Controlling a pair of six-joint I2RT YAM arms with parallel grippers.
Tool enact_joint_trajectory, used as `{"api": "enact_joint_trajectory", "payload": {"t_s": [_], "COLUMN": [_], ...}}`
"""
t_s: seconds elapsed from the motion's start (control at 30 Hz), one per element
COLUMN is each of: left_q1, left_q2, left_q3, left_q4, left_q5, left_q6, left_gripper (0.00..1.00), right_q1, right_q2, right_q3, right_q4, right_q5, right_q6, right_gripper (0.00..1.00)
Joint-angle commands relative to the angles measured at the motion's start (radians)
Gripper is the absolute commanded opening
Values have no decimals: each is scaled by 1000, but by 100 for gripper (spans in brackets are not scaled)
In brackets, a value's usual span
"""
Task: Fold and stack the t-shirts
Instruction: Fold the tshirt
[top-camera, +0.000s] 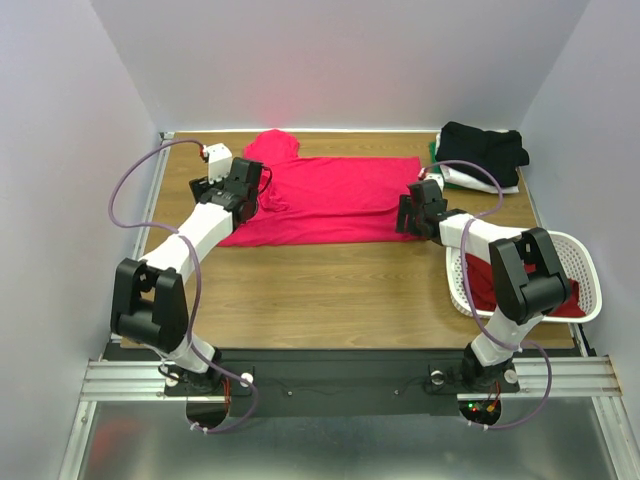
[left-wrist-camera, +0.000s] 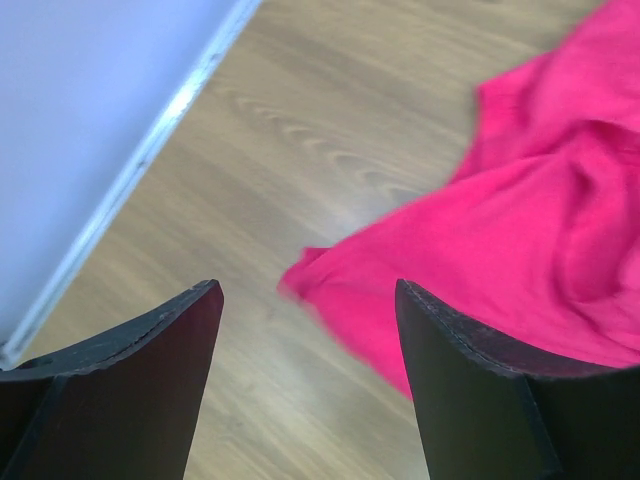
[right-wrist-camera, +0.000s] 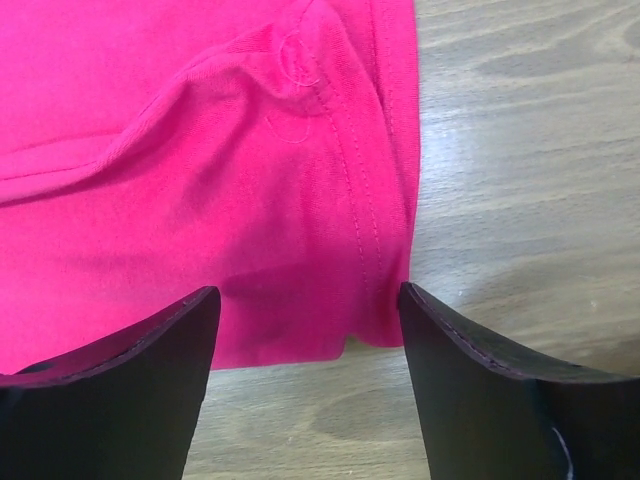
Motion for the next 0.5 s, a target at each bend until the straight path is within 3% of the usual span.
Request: {"api": "enact_joint_trajectory", "payload": {"t_s": [0.0,0.23,0.33,0.47], "left_q1": [-4,-3,-1,29], "left_q2": [-99,-136,-101,-38], "left_q3": [-58,-120,-170,-207], "left_q4": [115,224,415,548], "left_q5": [79,163,278,398], "left_q6": [47,56,63,36], "left_gripper": [85,86,86,86], "right_q1": [11,36,73,146], "right_q2": [-16,-24,-31,-19], "right_q3": [33,45,60,100], "right_q4": [27,41,53,73], "right_q5": [-14,-48,-64,-96], "right_q6": [-23,-38,-61,-92], "right_gripper": [79,80,80,80]}}
